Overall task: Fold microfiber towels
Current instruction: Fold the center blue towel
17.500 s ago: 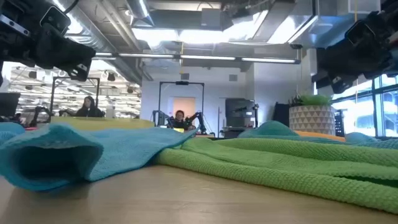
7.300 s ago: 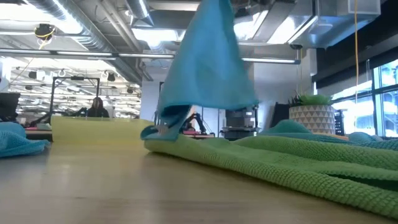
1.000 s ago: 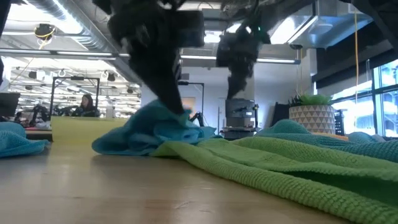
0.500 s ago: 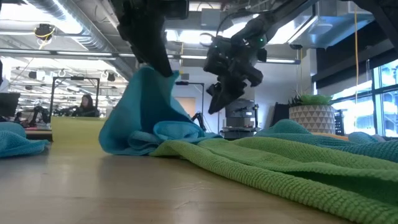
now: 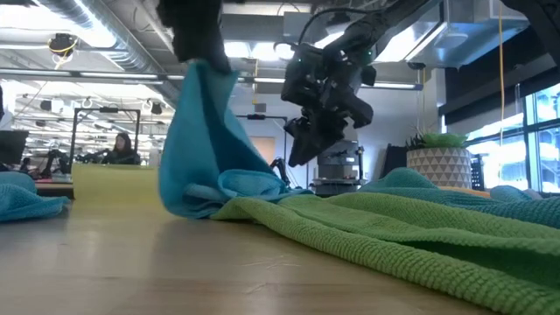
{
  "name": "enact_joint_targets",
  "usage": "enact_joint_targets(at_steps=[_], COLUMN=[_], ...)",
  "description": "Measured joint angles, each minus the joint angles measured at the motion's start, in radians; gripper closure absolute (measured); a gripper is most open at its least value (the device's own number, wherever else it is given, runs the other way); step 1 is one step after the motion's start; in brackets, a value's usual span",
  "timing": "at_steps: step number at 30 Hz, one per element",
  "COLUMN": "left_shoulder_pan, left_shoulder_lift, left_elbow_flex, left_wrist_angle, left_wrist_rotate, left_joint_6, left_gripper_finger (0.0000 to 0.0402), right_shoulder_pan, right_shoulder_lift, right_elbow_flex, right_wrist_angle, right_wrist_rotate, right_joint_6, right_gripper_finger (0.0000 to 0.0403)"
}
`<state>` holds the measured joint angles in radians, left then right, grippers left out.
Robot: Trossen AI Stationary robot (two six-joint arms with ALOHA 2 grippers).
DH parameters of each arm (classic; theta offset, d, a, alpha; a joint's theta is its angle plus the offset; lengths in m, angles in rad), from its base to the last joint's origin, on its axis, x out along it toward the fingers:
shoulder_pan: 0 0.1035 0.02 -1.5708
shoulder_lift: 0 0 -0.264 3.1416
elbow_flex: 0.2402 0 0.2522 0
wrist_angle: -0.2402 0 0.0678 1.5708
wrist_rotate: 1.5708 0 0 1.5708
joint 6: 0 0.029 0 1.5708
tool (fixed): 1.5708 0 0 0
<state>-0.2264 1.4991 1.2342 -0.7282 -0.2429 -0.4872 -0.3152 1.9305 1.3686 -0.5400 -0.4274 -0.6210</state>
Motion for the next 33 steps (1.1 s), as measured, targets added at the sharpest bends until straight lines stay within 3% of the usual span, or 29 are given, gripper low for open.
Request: enact_joint_targets(at_steps=[4,11,17,24,29,33], left_shoulder_pan=[0.006,0.044,0.064,0.068,0.062,0.047], left_shoulder_lift=[-0.051,-0.082,-0.106,-0.155,-0.157,-0.158], left_elbow_flex=[0.026,0.027,0.027,0.081,0.095,0.096], left_wrist_angle=[-0.058,-0.093,-0.089,-0.107,-0.137,-0.140], left_wrist_rotate=[-0.094,-0.115,-0.148,-0.257,-0.264,-0.264], left_joint_6=[-0.037,-0.055,-0.076,-0.088,-0.085,-0.098], left_gripper_finger=[0.0401,0.0401,0.0401,0.0402,0.0402,0.0401], right_shoulder_pan=[0.023,0.092,0.141,0.163,0.152,0.131], right_shoulder_lift=[0.000,0.000,0.000,0.000,0.000,0.000], right_elbow_flex=[0.043,0.153,0.213,0.241,0.271,0.282], right_wrist_angle=[-0.001,0.044,0.064,0.141,0.148,0.147], right_wrist_rotate=[-0.082,-0.158,-0.153,-0.150,-0.056,-0.043], right_joint_6=[0.123,0.280,0.405,0.571,0.595,0.631], right_gripper_finger=[0.0259,0.0259,0.0260,0.0260,0.0260,0.0260])
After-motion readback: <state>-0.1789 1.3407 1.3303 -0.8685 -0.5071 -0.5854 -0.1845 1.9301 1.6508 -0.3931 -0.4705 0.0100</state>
